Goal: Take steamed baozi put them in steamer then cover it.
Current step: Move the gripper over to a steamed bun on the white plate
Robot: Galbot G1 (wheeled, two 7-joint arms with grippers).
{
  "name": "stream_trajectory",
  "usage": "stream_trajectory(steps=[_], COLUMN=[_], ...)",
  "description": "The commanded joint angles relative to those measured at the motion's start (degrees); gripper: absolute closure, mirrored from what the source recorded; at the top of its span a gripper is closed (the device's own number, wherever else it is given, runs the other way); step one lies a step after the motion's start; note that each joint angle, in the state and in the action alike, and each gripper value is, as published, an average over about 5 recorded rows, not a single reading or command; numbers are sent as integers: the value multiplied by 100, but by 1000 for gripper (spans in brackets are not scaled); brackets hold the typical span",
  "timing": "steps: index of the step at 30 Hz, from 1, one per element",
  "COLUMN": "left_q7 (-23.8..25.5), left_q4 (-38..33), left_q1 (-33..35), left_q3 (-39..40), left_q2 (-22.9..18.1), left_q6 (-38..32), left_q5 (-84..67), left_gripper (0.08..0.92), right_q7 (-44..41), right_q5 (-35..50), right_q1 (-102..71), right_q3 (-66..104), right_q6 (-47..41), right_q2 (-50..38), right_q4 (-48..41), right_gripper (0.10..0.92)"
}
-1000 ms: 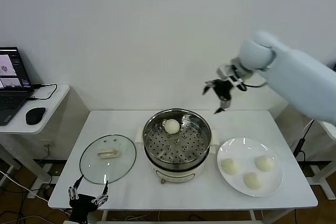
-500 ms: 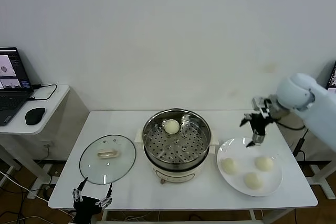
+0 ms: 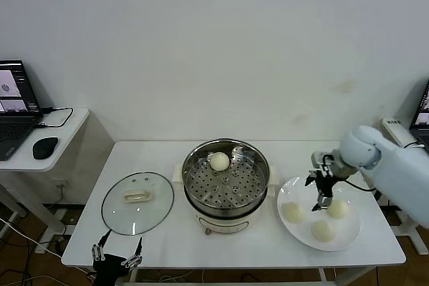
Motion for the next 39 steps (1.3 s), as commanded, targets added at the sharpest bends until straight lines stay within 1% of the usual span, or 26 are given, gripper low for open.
stream_trajectory(steps=[1, 10, 27, 39], left_q7=[12, 33, 68, 61], left_q4=[127, 276, 411, 403], left_q1=[-53, -143, -225, -214], left_q3=[0, -3, 3, 37], left_q2=[6, 17, 29, 15], left_q6=[1, 7, 14, 16], left_q5=[9, 6, -31, -10], left_gripper=[177, 177, 177, 177], right_q7=[77, 226, 239, 317], right_q5=[-410, -542, -790, -781], right_q1=[-315, -439, -634, -639], right_q3=[44, 80, 171, 180], right_q6=[61, 185, 353, 381], right_q2=[458, 722, 831, 895], right_q4=[-331, -681, -882, -957], right_gripper=[203, 203, 203, 203])
